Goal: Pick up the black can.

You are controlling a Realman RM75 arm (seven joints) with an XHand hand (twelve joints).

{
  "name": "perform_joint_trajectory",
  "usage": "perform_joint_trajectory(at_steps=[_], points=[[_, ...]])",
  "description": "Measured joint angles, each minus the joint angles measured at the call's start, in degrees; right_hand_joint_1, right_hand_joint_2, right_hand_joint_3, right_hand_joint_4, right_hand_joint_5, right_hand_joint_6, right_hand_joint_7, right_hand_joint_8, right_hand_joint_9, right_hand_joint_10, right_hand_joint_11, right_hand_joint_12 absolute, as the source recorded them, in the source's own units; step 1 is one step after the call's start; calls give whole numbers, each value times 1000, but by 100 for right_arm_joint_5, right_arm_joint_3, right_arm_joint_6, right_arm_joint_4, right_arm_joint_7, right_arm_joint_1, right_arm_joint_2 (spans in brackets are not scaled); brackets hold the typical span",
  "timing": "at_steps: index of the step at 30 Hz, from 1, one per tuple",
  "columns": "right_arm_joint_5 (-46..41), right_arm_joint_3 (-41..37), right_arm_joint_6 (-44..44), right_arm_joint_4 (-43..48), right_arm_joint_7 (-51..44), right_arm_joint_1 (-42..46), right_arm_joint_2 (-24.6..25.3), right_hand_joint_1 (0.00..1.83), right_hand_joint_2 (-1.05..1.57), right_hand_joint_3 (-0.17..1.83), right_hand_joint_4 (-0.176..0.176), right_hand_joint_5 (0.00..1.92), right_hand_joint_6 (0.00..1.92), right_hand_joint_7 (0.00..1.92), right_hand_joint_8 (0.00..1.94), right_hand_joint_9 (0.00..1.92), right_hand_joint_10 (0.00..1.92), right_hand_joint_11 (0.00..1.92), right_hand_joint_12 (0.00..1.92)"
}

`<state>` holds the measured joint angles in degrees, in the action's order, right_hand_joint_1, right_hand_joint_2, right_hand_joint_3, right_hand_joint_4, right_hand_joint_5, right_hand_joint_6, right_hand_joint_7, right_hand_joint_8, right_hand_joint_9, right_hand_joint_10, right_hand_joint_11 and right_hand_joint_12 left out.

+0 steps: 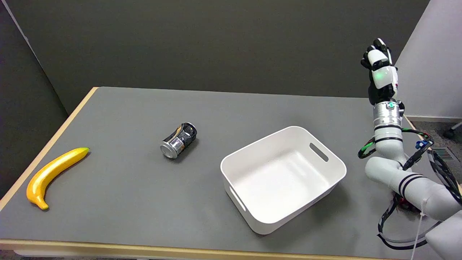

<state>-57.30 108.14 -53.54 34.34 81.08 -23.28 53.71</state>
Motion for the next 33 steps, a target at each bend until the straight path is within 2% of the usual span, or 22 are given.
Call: perform_joint_trajectory(at_steps=[14, 20, 24, 33], points=[[444, -50, -62, 167, -166, -139, -14, 370, 699, 1018, 44, 104, 380, 210, 314, 147, 615, -1, 948], [637, -72, -85, 282, -404, -190, -17, 433, 692, 1018, 46, 121, 395, 230, 332, 163, 632, -1, 956], [773, -92, -87, 389, -666, -214, -22, 483, 689, 1018, 47, 137, 407, 246, 342, 179, 648, -1, 971], [1297, -126, -88, 920, -2027, -345, -28, 580, 694, 1018, 56, 169, 428, 301, 373, 221, 683, -1, 1020]])
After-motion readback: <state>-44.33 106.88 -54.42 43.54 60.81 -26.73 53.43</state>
